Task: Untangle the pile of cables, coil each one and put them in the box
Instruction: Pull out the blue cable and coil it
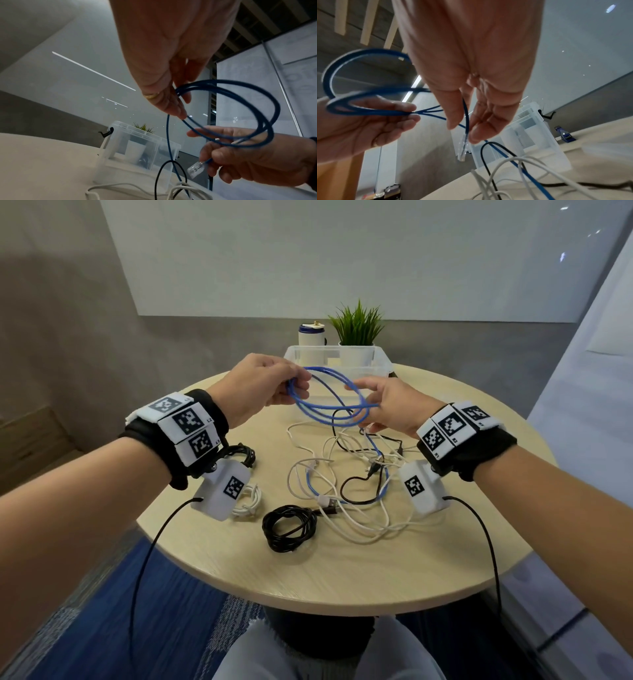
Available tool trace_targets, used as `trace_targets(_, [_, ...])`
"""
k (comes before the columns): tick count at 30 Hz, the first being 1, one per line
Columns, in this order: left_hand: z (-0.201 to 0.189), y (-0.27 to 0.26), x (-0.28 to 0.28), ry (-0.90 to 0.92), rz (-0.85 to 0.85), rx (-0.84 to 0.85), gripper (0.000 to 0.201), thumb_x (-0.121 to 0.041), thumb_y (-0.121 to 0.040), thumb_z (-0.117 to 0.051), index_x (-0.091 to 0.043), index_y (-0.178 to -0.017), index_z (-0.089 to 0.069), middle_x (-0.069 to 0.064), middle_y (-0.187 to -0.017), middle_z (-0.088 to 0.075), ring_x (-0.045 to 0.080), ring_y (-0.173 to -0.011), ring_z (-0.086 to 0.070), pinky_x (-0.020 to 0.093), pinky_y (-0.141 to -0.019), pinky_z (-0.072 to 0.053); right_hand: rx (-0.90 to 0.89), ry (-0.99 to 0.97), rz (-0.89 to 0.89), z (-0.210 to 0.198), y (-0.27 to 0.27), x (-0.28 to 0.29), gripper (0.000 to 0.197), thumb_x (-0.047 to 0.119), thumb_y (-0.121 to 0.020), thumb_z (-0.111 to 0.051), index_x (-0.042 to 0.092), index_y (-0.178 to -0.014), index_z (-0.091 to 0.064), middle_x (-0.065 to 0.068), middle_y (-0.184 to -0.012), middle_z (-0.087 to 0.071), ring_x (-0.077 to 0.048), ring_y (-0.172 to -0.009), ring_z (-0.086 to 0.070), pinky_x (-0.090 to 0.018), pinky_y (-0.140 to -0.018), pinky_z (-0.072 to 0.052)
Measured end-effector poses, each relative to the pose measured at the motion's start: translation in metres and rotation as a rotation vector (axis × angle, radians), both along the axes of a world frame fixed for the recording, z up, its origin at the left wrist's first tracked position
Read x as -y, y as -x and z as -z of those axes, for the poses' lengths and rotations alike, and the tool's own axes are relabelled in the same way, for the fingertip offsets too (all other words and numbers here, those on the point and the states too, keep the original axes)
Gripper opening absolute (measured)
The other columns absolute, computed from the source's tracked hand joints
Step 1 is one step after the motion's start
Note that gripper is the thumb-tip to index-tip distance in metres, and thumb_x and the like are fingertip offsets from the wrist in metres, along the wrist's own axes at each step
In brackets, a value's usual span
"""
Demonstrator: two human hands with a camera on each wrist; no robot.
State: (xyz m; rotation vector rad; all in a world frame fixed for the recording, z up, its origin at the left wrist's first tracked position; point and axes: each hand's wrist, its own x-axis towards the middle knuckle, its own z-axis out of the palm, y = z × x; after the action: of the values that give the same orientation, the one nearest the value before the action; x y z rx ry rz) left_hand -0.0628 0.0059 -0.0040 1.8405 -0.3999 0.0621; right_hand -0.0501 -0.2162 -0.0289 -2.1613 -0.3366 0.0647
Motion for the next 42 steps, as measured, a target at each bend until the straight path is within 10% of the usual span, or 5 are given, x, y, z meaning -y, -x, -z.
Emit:
trace_targets(9, [0.008, -0.006, 0.0, 0.019, -0.068, 0.071, 0.017, 0.003, -0.096, -0.045, -0.012, -0.104, -0.046, 0.011, -0.092, -0.066, 0.016, -0.075, -0.067, 0.029, -0.077, -0.057, -0.155, -0.348, 0.08, 0.001, -0.004, -0.007, 0.042, -0.008, -0.09, -0.047, 0.012, -0.128, -0.047, -0.015, -0.109, -0.061, -0.025, -0.099, -0.065, -0.036, -0.08, -0.058])
trace_targets(18, [0.007, -0.007, 0.004, -0.089, 0.009, 0.171, 0.028, 0.005, -0.095, -0.045, -0.019, -0.096, -0.061, 0.001, -0.087, -0.067, 0.008, -0.078, -0.065, 0.028, -0.086, -0.051, 0.246, 0.144, -0.013, -0.017, -0.001, -0.018, 0.044, 0.018, -0.095, -0.053, 0.011, -0.138, -0.045, -0.01, -0.138, -0.046, -0.02, -0.125, -0.043, -0.03, -0.106, -0.036])
trace_targets(31, [0.015, -0.012, 0.009, -0.353, -0.182, 0.152, 0.009, -0.016, -0.088, -0.062, -0.024, -0.093, -0.061, 0.01, -0.09, -0.069, 0.023, -0.082, -0.063, 0.039, -0.079, -0.054, 0.374, -0.282, 0.029, -0.018, -0.014, -0.003, 0.024, 0.014, -0.097, -0.049, 0.023, -0.08, -0.064, 0.006, -0.057, -0.062, -0.015, -0.065, -0.061, -0.036, -0.077, -0.051])
trace_targets(37, [0.018, -0.013, 0.002, -0.46, -0.233, 0.044, 0.012, -0.021, -0.093, -0.057, -0.013, -0.086, -0.063, 0.002, -0.075, -0.063, 0.012, -0.064, -0.058, 0.019, -0.055, -0.047, 0.43, -0.458, 0.053, -0.024, -0.018, 0.008, 0.021, 0.012, -0.097, -0.051, 0.019, -0.083, -0.065, 0.005, -0.063, -0.067, -0.015, -0.07, -0.065, -0.034, -0.076, -0.053])
trace_targets(42, [0.011, -0.012, 0.0, -0.158, -0.134, -0.033, 0.005, -0.008, -0.091, -0.06, -0.012, -0.093, -0.062, 0.006, -0.082, -0.064, 0.016, -0.074, -0.064, 0.025, -0.078, -0.056, 0.504, -0.303, 0.075, -0.024, -0.02, 0.009, 0.016, 0.014, -0.094, -0.057, 0.023, -0.087, -0.068, 0.007, -0.078, -0.066, -0.009, -0.081, -0.062, -0.026, -0.085, -0.049])
